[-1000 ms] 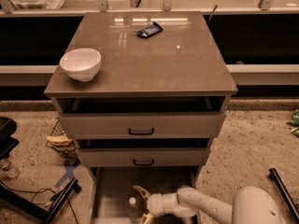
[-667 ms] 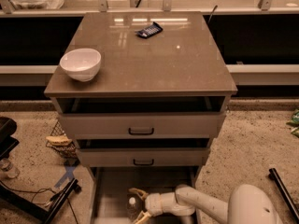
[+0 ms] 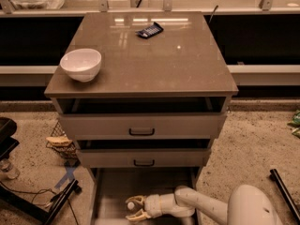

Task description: Pick water bottle from bottom drawer and place on counter

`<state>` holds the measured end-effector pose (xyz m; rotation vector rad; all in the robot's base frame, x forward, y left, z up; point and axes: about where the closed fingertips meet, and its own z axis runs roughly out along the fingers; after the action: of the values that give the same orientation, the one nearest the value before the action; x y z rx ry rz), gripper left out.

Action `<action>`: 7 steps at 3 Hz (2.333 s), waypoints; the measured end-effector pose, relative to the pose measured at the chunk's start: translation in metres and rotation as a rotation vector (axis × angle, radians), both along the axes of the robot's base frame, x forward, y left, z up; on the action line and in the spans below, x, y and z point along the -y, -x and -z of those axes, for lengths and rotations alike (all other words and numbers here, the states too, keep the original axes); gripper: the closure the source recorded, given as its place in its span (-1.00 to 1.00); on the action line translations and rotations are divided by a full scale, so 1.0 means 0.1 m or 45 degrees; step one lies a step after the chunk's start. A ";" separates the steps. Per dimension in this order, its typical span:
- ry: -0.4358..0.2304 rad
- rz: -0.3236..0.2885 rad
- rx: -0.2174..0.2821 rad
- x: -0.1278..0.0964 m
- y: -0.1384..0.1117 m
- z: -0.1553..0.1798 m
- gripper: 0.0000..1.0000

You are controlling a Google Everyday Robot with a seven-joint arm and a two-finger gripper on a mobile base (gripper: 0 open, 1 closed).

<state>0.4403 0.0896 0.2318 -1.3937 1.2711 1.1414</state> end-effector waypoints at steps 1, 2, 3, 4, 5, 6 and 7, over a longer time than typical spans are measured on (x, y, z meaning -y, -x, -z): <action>-0.003 -0.004 -0.002 -0.02 0.01 0.00 0.74; -0.020 -0.026 -0.006 -0.08 0.05 -0.05 1.00; -0.107 -0.029 -0.040 0.04 0.17 -0.42 1.00; -0.264 -0.035 -0.087 0.47 0.40 -1.37 1.00; -0.336 0.023 -0.105 0.92 0.49 -2.12 1.00; -0.352 0.131 -0.111 1.28 0.32 -3.04 1.00; -0.325 0.229 -0.117 1.44 0.09 -3.62 1.00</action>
Offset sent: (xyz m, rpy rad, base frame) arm -0.0088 0.0120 0.0134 0.0312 0.0053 0.0402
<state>0.4318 -0.0541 0.5935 -1.0294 1.2389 1.2068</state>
